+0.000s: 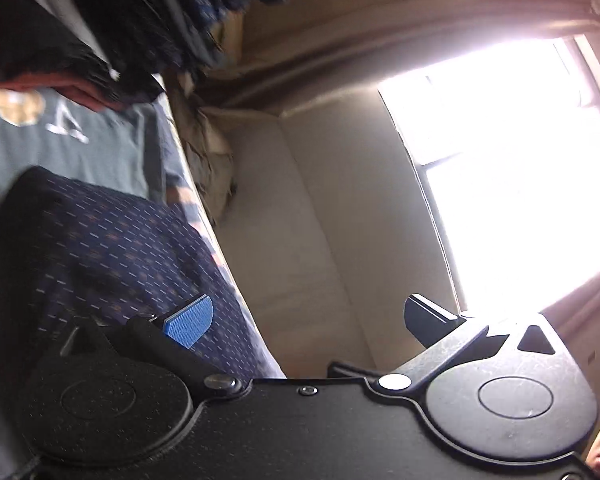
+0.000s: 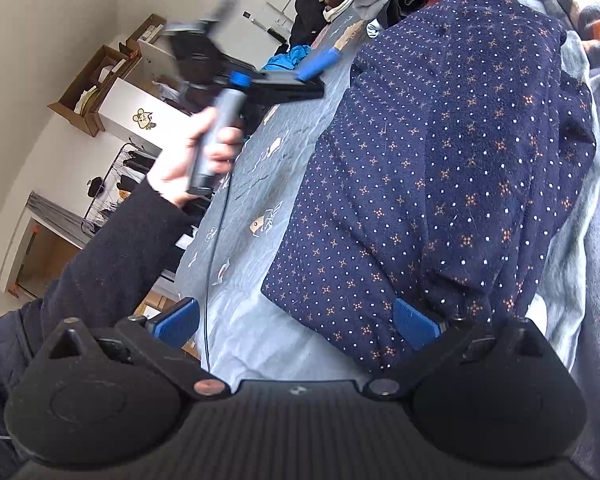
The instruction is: Fold clothes
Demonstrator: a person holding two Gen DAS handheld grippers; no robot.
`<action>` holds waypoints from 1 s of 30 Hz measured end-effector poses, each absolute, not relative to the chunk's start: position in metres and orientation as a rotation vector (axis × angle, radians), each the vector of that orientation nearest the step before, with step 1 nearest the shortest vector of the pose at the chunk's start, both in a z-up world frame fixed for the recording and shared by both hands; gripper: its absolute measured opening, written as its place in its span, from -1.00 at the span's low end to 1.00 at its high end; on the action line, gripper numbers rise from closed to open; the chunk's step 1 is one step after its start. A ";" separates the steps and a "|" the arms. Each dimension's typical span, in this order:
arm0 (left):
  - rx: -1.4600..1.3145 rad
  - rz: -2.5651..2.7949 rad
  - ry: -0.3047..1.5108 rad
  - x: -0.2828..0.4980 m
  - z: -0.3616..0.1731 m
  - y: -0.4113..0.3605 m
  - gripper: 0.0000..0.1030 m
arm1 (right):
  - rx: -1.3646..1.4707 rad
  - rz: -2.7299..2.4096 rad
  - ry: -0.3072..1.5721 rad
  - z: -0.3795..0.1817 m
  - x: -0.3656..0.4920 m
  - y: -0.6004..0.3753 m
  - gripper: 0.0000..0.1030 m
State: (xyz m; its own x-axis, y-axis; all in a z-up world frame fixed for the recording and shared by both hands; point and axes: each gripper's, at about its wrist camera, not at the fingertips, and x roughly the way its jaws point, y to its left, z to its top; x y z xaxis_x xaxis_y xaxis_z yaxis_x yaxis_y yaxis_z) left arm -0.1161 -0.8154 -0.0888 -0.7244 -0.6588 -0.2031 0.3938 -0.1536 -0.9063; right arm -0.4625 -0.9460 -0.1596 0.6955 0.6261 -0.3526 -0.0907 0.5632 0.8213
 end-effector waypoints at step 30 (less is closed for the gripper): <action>-0.246 -1.784 1.211 -0.144 -0.077 -0.763 1.00 | 0.947 0.470 0.481 -0.105 -0.469 -0.967 1.00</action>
